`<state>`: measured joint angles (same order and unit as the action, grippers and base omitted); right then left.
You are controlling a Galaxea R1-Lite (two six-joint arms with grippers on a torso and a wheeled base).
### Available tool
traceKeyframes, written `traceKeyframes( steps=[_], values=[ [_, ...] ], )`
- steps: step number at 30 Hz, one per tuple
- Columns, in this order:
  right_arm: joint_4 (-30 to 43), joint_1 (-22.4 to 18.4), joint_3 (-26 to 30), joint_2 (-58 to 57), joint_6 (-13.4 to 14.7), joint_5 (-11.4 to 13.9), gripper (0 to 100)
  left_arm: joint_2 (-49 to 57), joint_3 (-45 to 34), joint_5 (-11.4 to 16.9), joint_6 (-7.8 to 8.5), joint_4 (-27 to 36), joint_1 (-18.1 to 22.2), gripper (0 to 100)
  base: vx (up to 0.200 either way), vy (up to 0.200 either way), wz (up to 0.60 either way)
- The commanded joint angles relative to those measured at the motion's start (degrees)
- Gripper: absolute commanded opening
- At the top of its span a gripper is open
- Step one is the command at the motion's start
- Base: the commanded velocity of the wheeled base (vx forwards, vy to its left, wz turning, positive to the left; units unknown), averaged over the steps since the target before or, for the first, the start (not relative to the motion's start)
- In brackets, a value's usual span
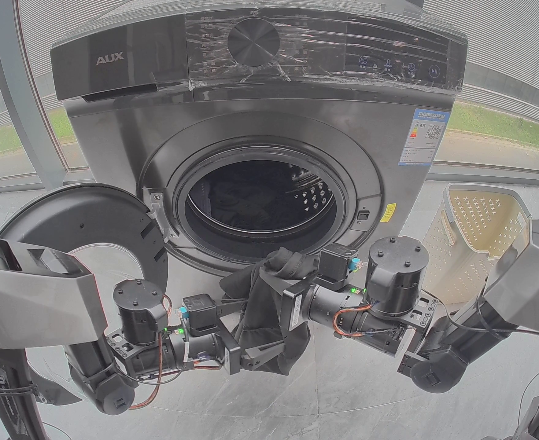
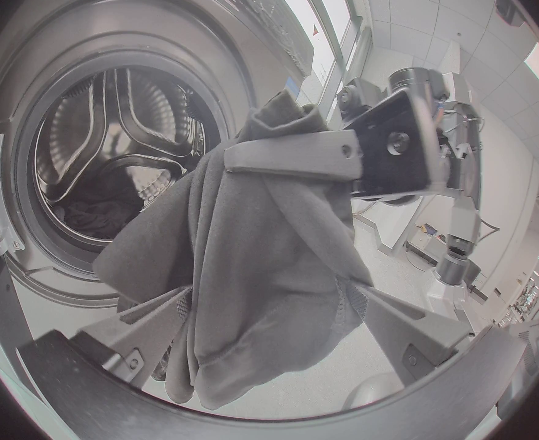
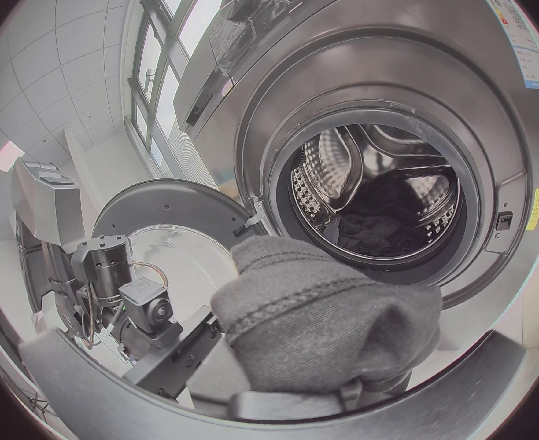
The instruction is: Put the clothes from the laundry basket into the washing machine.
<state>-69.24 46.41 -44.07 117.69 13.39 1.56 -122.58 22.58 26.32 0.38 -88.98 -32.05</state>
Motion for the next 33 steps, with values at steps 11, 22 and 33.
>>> traceKeyframes(
  steps=[11,22,33],
  values=[
    [0.2,-0.5,-0.4,-0.1,-0.1,0.0,0,3.0,-3.2,4.4,2.08,-0.1,2.3,100,0.0,0.0,0.0],
    [0.3,0.7,-0.2,-0.4,-0.1,-0.2,0,-5.7,6.3,0.7,1.38,-0.1,1.9,100,0.0,0.0,0.0],
    [0.0,0.7,1.3,-1.0,0.0,-0.1,0,-10.5,13.2,-3.5,1.2,-0.1,1.7,0,0.0,0.0,0.0]
  ],
)
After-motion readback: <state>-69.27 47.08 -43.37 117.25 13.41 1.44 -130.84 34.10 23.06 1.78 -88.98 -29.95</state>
